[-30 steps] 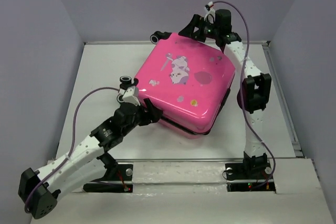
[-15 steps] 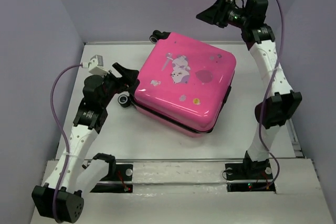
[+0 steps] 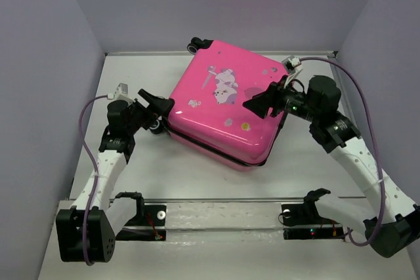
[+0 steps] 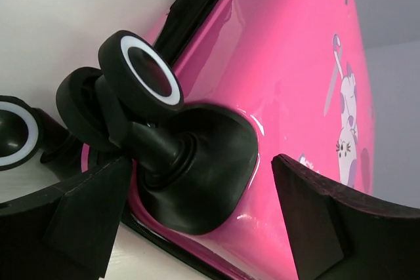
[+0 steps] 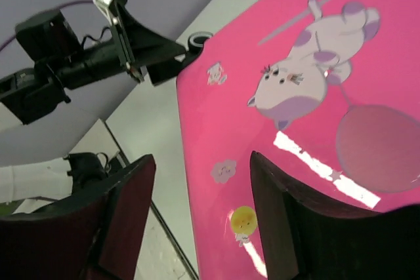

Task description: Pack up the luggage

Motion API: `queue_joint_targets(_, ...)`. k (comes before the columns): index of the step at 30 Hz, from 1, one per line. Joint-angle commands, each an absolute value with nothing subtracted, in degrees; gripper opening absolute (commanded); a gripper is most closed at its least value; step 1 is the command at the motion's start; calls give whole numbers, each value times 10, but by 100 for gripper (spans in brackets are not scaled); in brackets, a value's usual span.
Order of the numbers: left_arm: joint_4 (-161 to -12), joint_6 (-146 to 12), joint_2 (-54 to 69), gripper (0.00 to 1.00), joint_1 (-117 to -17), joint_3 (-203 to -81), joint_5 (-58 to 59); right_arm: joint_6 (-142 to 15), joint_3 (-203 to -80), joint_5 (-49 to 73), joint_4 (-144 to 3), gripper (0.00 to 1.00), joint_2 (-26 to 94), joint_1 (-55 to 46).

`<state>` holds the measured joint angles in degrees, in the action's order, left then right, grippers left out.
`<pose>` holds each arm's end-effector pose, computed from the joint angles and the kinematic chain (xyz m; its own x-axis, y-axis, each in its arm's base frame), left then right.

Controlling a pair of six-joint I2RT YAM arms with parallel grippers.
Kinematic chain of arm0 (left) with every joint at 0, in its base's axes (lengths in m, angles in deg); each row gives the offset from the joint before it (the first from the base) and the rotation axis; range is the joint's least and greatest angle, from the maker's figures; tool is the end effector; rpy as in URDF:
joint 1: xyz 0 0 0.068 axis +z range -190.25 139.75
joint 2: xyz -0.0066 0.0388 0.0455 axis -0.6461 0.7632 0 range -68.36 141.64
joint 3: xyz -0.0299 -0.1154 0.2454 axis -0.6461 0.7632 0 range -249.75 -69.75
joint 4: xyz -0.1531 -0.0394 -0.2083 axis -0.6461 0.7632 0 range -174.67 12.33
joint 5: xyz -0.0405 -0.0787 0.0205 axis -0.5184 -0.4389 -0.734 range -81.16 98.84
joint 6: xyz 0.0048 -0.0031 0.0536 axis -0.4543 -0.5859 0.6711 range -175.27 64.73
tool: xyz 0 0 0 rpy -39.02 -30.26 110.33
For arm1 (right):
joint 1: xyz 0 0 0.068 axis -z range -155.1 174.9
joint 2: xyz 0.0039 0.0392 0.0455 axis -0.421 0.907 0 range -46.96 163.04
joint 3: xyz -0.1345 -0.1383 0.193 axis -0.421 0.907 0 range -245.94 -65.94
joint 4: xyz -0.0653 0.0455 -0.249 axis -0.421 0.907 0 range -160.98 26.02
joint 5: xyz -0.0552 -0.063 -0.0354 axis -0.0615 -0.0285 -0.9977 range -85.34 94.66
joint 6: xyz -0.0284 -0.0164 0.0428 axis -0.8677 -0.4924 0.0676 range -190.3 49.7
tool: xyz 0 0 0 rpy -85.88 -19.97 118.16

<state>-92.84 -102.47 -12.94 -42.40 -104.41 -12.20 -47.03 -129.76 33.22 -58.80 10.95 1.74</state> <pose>0.2245 -0.0211 0.2768 -0.4306 -0.6692 -0.6057 0.1018 0.6308 -0.7693 0.1974 0.1029 0.4106 -0.4015 0.2056 -0.8925 -0.6790 0.5871 0.4407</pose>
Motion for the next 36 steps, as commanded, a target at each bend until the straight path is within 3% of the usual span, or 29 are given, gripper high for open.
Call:
queue_joint_targets(1, -1024, -1090, -104, 99, -422, -1030, -146, -492, -1243, 277, -605, 71, 108, -30)
queue_joint_targets(13, -1183, -1192, -24, 96, -422, -987, -98, -472, -1185, 260, -627, 73, 78, -78)
queue_joint_targets(15, -1246, -1227, -18, 88, -424, -976, -100, -467, -1171, 254, -633, 73, 69, -91)
queue_joint_targets(16, -1294, -1250, -10, 68, -428, -962, -94, -460, -1157, 249, -634, 73, 63, -96)
queue_joint_targets(17, -1304, -1254, -9, 68, -429, -962, -89, -460, -1153, 248, -634, 73, 63, -96)
queue_joint_targets(19, -1320, -1260, -7, 51, -430, -962, -80, -454, -1146, 245, -635, 73, 60, -110)
queue_joint_targets(20, -1339, -1267, -8, 36, -430, -960, -77, -452, -1138, 244, -635, 74, 54, -115)
queue_joint_targets(24, -1361, -1271, -20, 13, -431, -980, -77, -450, -1123, 238, -632, 76, 41, -115)
queue_joint_targets(26, -1353, -1266, -37, 6, -431, -1013, -79, -452, -1124, 236, -620, 81, 37, -115)
queue_joint_targets(36, -1167, -1201, -74, 6, -432, -1212, -101, -464, -1155, 215, -588, 94, 34, -115)
